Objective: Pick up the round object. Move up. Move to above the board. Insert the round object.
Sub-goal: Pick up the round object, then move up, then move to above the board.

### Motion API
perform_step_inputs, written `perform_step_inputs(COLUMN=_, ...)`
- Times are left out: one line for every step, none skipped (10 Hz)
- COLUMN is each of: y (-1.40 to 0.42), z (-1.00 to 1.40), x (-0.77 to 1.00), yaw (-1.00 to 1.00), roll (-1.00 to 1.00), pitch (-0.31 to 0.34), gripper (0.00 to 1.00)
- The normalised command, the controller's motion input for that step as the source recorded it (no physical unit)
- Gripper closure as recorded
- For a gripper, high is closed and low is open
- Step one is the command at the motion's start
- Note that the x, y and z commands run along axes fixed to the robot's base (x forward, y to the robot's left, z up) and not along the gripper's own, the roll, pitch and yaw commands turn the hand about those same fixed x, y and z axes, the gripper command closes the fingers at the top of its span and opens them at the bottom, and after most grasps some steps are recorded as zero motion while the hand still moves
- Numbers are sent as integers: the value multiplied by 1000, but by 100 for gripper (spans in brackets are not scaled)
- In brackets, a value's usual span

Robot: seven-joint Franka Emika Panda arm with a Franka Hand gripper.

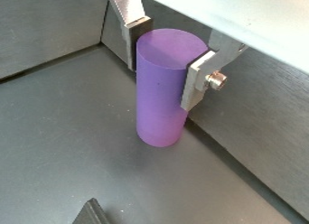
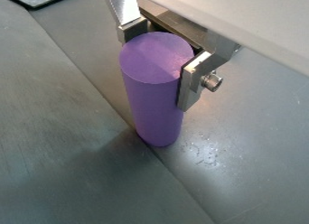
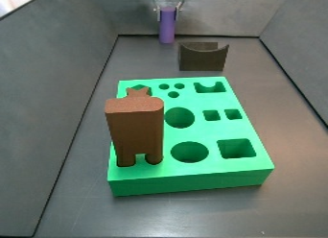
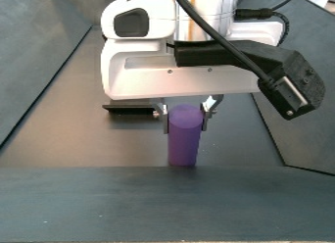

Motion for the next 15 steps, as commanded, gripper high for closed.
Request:
perform_step_inputs(y=0, z=0, x=0, yaw=0, roll=0, pitch=0, gripper=100)
perform_step_inputs(y=0, z=0, x=0, yaw=0, roll=0, pitch=0, gripper=100)
perform_step_inputs(y=0, z=0, x=0, yaw=0, roll=0, pitch=0, gripper=100)
perform_step_inputs(y=0, z=0, x=0, yaw=0, roll=0, pitch=0, gripper=100)
perform_step_inputs(y=0, z=0, x=0, yaw=0, roll=0, pitch=0, gripper=100)
perform_step_inputs(y=0, z=833, x=0, yaw=0, roll=0, pitch=0, gripper=100)
perform_step_inputs(y=-37, z=816, x=24, yaw=36, roll=-3, pitch=1, gripper=100)
perform_step_inputs(y=-37, z=716, x=14, yaw=32, roll=6, pitch=28, gripper=100)
perform_step_inputs(y=-19, z=578, x=2, yaw=29, roll=28, pitch=49, gripper=100)
perform_step_inputs(y=-9, z=326, x=-5, yaw=21, roll=68, pitch=69, gripper=100)
perform_step_inputs(y=-11, z=225, x=-10, yaw=21, roll=78, pitch=81, gripper=100)
perform_step_inputs(y=-248, z=1000, x=-66, yaw=71, roll=-69, pitch=370, gripper=100)
perform_step_inputs(y=-250, z=1000, x=-64, yaw=70, roll=-63, pitch=367, gripper=100)
perform_step_inputs(y=-197, z=1000, x=-45, yaw=57, roll=4, pitch=286, gripper=100)
perform_step_inputs(y=-180, z=1000, x=-36, yaw=50, roll=14, pitch=243, gripper=100)
